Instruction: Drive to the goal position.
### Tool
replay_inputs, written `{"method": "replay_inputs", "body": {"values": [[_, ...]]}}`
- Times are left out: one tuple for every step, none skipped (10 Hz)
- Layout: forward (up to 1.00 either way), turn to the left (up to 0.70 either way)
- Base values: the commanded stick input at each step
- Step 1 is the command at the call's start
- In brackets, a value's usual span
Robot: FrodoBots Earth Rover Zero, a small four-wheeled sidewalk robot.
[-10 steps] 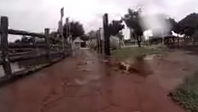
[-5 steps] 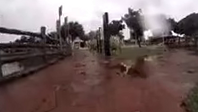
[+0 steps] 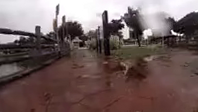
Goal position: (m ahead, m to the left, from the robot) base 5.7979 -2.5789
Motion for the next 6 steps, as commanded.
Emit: {"method": "replay_inputs", "body": {"values": [[0.00,0.00],[0.00,0.00],[0.00,0.00],[0.00,0.00],[0.00,0.00],[0.00,0.00]]}}
